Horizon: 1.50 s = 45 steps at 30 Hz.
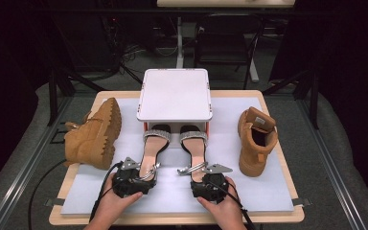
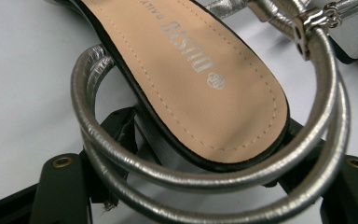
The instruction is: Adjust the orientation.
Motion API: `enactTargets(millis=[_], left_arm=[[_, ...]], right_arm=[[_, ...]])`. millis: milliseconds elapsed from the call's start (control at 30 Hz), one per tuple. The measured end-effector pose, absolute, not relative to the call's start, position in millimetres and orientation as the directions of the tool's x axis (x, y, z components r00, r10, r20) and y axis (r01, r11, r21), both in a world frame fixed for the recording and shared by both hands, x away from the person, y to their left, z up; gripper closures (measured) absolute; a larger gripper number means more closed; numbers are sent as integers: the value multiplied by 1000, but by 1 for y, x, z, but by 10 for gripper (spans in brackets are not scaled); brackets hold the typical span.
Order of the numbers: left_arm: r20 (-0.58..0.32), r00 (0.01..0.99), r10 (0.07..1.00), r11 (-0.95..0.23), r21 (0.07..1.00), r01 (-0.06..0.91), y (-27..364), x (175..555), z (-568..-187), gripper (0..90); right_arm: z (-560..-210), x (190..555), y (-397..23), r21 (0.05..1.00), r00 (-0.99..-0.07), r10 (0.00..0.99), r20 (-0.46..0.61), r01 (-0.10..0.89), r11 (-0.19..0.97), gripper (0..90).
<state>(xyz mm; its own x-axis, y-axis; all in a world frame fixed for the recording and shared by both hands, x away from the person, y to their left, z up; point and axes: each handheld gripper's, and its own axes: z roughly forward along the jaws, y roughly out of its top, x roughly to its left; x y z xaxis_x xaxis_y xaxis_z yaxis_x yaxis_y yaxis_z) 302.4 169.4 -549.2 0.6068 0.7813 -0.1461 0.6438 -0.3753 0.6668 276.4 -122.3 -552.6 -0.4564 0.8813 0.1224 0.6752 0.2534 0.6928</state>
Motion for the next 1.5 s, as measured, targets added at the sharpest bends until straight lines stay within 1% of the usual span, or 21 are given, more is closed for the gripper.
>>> enactTargets(millis=[100, 400, 533, 667, 833, 1033, 1100, 1200, 1333, 1500], left_arm=[[-141, 608, 781, -377, 669, 641, 169, 302, -550, 295], [-126, 596, 793, -387, 651, 653, 165, 302, -545, 313], [-141, 579, 803, -365, 652, 664, 164, 302, -536, 324], [-166, 555, 815, -337, 644, 687, 162, 303, -529, 325], [-178, 547, 818, -334, 626, 704, 161, 307, -522, 325], [-189, 536, 823, -320, 625, 712, 161, 308, -514, 326], [-177, 528, 831, -314, 635, 706, 160, 306, -508, 335], [-192, 523, 831, -303, 632, 713, 159, 307, -507, 342], [-187, 527, 829, -312, 627, 714, 156, 307, -510, 343], [-214, 514, 831, -289, 622, 727, 153, 316, -511, 345]], right_arm=[[-553, 278, -120, 688, -446, 887, 118, 681, 251, 315], [-549, 279, -122, 669, -410, 902, 136, 709, 221, 357], [-541, 278, -123, 672, -387, 908, 162, 717, 186, 361], [-536, 279, -119, 664, -372, 913, 169, 727, 174, 361], [-532, 280, -120, 659, -364, 914, 181, 735, 162, 364], [-531, 280, -120, 657, -357, 916, 182, 737, 157, 367], [-530, 280, -120, 659, -354, 917, 186, 737, 151, 367], [-530, 280, -120, 658, -353, 917, 186, 738, 151, 368], [-530, 280, -120, 658, -352, 917, 187, 738, 149, 368], [-529, 280, -120, 655, -349, 918, 189, 741, 147, 368]])
